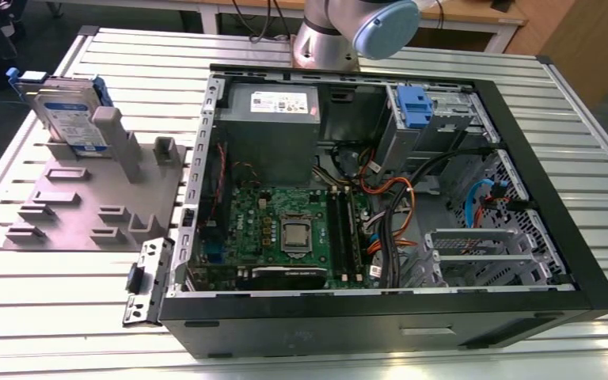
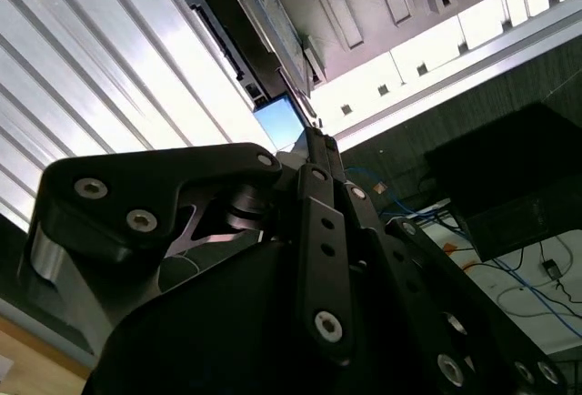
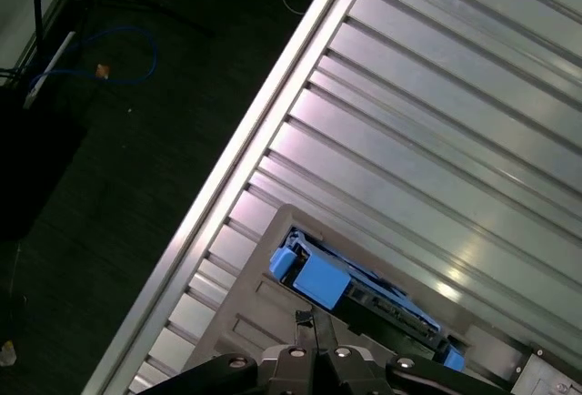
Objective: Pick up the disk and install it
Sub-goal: 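Pick up the disk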
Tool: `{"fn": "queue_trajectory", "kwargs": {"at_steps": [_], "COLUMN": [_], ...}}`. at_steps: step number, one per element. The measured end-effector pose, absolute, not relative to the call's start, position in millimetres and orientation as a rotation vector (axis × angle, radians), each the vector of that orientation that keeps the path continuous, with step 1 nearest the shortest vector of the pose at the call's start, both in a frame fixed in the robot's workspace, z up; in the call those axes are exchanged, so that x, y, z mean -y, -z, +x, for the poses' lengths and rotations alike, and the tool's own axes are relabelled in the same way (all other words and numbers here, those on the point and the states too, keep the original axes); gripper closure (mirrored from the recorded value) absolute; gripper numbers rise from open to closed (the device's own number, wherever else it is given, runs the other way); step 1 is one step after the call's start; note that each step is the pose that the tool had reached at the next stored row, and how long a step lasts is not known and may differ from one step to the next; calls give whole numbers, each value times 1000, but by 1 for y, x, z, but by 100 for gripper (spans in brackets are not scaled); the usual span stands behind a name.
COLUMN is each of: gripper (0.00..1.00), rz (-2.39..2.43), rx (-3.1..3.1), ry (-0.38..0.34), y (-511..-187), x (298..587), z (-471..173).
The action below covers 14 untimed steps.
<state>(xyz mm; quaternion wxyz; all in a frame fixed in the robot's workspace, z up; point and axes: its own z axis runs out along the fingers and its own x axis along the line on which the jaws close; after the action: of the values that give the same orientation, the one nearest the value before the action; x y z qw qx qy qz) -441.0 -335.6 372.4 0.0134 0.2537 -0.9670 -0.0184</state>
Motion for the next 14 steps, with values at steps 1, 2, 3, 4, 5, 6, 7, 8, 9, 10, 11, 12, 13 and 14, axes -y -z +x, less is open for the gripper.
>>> {"fn": "queue_trajectory", "kwargs": {"at_steps": [1, 2, 3, 4, 5, 6, 7, 8, 9, 10, 11, 12, 13, 14], "gripper": [89, 89, 89, 89, 89, 89, 89, 89, 89, 89, 89, 89, 89, 89], "rz": [790, 791, 791, 791, 791, 791, 791, 793, 801, 815, 837, 865, 892, 918], "rx": [3012, 3012, 3012, 3012, 3012, 3012, 3012, 3012, 3010, 3006, 3000, 2991, 2983, 2975], "ry": [57, 57, 57, 57, 57, 57, 57, 57, 57, 57, 57, 56, 56, 55], "y": [-372, -372, -372, -372, -372, -372, -372, -372, -372, -372, -372, -372, -372, -372], "x": [336, 336, 336, 336, 336, 336, 336, 336, 336, 336, 336, 336, 336, 336], "z": [-441, -441, -441, -441, -441, -441, -441, -441, -441, -441, -441, -441, -441, -441]}}
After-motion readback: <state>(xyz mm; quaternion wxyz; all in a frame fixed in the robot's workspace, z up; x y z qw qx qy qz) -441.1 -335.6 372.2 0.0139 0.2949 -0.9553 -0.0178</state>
